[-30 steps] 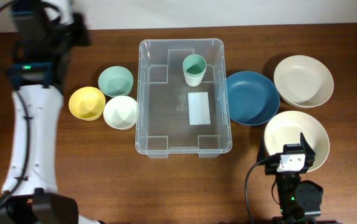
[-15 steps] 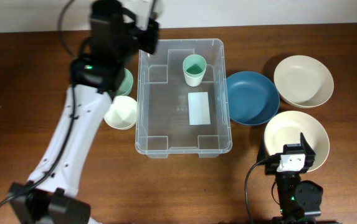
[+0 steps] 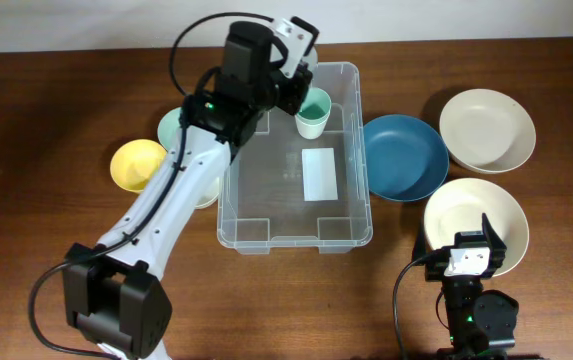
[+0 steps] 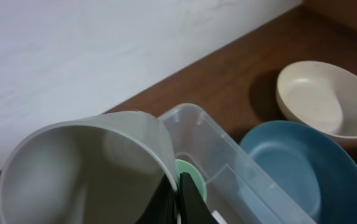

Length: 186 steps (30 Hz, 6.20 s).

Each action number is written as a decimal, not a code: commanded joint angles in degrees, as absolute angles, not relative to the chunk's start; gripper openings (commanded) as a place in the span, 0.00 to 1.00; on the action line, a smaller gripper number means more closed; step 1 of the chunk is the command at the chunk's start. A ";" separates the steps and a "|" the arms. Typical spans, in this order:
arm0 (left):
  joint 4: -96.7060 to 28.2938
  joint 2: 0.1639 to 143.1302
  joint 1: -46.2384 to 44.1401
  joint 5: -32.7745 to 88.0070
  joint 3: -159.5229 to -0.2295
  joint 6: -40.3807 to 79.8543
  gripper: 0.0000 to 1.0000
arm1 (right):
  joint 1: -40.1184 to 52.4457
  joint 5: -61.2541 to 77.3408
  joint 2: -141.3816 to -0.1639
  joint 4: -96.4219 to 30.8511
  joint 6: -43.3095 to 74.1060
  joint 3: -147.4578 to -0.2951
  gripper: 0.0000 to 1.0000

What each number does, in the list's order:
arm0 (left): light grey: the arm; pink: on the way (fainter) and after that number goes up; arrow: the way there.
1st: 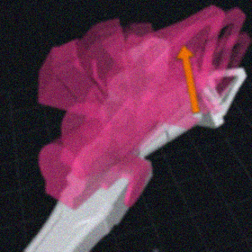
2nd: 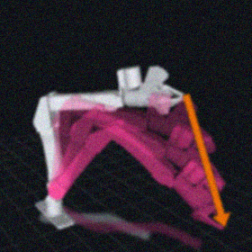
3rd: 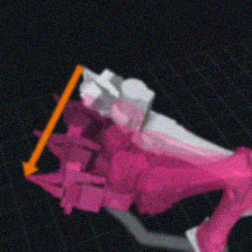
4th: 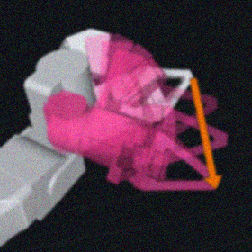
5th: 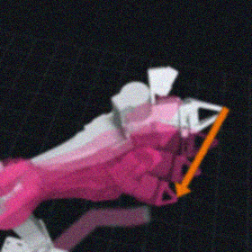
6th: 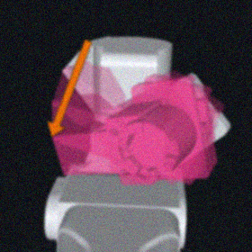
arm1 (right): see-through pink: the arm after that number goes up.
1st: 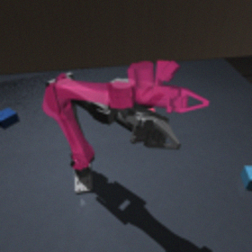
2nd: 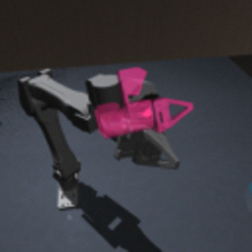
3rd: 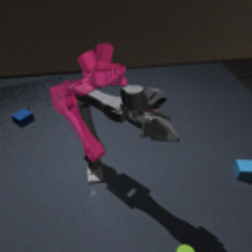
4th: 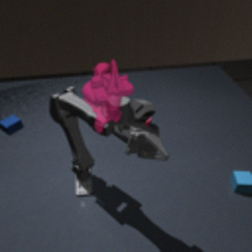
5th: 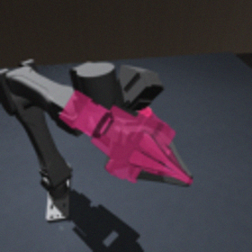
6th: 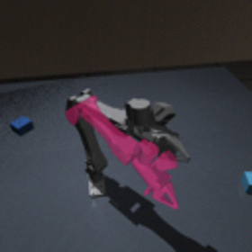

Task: Pack container
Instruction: 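Carry the grey cup over the stacked cups and drop it on, then move the left gripper back to the mint-green bowl's rim, then lift the mint-green bowl and lower it into the container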

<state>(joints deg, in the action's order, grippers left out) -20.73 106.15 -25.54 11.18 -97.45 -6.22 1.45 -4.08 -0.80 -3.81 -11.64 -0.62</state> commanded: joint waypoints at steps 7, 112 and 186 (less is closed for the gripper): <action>-24.95 107.57 -28.10 11.60 -97.65 -6.98 0.01 | 1.06 -4.97 -0.47 -4.10 -11.60 -0.32 0.99; -51.90 134.98 2.81 0.27 -113.32 -4.84 0.14 | 1.06 -4.97 -0.47 -4.12 -11.60 -0.32 0.99; -73.10 133.43 -16.36 1.39 -130.65 6.85 0.01 | 1.06 -4.97 -0.47 -4.12 -11.60 -0.32 0.99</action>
<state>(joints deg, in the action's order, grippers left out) -73.45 132.03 -16.45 2.50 -131.07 5.69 1.45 -4.05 -0.80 -3.81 -11.86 -0.62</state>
